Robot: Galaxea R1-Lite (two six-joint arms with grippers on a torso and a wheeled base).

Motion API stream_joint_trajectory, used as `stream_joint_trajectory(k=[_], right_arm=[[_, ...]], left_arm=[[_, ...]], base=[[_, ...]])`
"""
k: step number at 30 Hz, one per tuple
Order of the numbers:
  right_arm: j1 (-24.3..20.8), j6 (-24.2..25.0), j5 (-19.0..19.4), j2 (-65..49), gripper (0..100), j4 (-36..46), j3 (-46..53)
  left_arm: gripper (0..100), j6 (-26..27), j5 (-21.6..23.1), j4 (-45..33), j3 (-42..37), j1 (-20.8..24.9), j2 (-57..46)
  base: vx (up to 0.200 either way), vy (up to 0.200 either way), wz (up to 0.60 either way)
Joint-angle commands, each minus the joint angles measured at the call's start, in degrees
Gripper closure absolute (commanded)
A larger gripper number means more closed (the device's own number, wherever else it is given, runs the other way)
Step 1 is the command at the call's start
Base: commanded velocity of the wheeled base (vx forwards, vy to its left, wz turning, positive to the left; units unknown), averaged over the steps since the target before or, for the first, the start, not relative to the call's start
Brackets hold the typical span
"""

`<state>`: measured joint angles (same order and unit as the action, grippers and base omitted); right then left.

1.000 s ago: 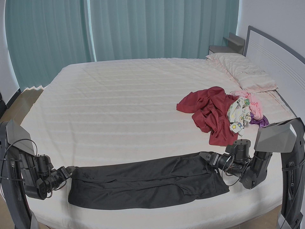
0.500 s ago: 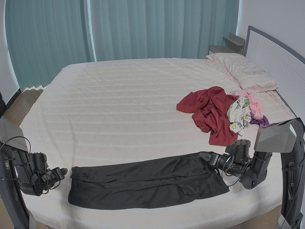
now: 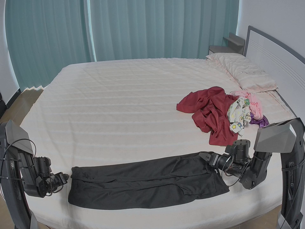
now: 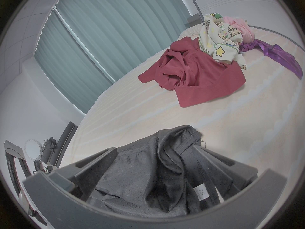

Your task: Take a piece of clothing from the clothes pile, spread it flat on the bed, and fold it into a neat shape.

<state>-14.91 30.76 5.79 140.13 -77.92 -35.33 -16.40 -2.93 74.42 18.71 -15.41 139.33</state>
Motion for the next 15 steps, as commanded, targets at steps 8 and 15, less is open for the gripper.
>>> stream_joint_trajectory(k=[8,15], right_arm=[[-0.12,0.0,0.01,0.49,0,-0.04,0.0],[-0.12,0.0,0.01,0.49,0,-0.04,0.0]], left_arm=[[100,0.31,-3.49,-0.24,0.54,-0.5,0.24],[100,1.63,-3.58,-0.24,1.33,-2.87,0.16]], base=[[0.0,0.0,0.0],[0.0,0.0,0.0]])
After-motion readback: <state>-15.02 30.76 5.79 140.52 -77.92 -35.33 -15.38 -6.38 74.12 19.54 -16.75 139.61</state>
